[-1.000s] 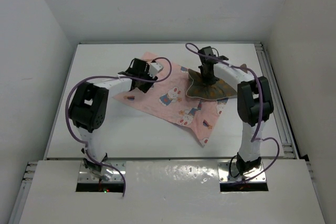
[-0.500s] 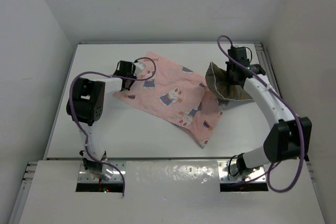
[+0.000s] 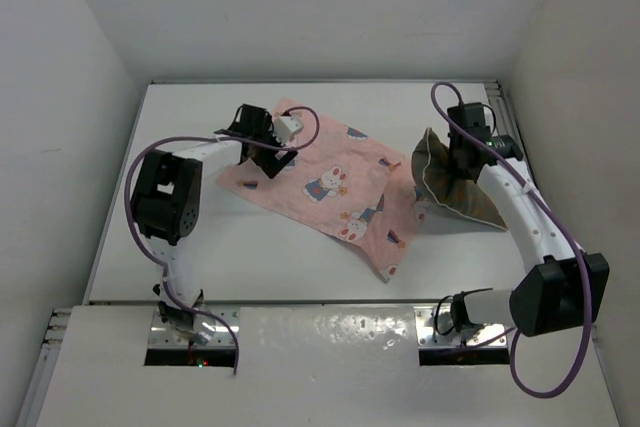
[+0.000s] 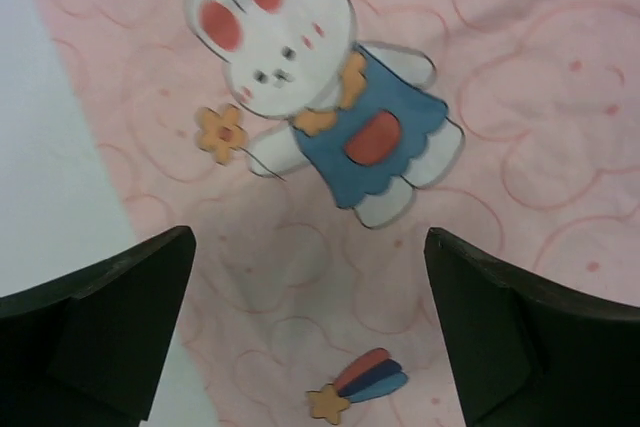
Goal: Put the pillow into the pillowcase
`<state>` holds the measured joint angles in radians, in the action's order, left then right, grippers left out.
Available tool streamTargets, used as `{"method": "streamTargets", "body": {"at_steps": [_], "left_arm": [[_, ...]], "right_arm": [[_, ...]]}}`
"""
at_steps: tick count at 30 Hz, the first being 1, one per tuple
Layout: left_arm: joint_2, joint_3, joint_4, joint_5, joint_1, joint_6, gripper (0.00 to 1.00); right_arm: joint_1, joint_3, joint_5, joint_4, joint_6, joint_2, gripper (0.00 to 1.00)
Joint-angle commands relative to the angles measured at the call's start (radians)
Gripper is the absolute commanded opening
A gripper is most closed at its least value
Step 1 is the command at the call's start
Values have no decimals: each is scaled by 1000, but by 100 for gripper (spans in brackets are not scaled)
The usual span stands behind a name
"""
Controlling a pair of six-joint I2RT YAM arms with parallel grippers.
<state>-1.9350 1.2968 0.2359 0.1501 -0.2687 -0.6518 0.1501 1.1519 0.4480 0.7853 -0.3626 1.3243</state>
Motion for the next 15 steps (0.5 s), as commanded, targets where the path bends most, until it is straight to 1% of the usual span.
{"method": "streamTargets", "body": {"at_steps": [1,2,3,4,5,6,7,9,10,12,14,15], "left_arm": [[18,-94,7,34,-9,-40,96],[11,-102,-7,22,-7,-42,73],[-7,-100,-6,-19,-3,-36,55],[-15,-88,-7,-44,15,-23,41],[-25,-79,-10,-69,31,-14,22],[-53,-70,-17,-89,49,-2,15],[-65,-50,-21,-142,89,0,13],[-102,-36,-59,-249,123,-32,10],[-111,-37,-78,-279,152,-55,7],[-120,-30,-137,-334,178,-112,7],[-114,-8,-165,-351,183,-140,13],[-110,31,-168,-342,183,-143,18]], "right_arm": [[-20,3,66,-6,4,-45,0],[-20,-1,51,-4,5,-43,0],[-23,-4,43,-6,7,-39,0],[-21,-14,37,-1,5,-27,0],[-21,-21,18,5,-4,-19,0],[-23,-30,3,-3,-7,-11,0],[-18,-59,-21,-11,-13,1,0],[-1,-99,-102,-59,-25,13,0],[29,-133,-124,-90,-41,36,0],[64,-168,-163,-119,-65,61,0],[100,-178,-183,-147,-97,93,0],[109,-181,-212,-158,-107,101,0]]}}
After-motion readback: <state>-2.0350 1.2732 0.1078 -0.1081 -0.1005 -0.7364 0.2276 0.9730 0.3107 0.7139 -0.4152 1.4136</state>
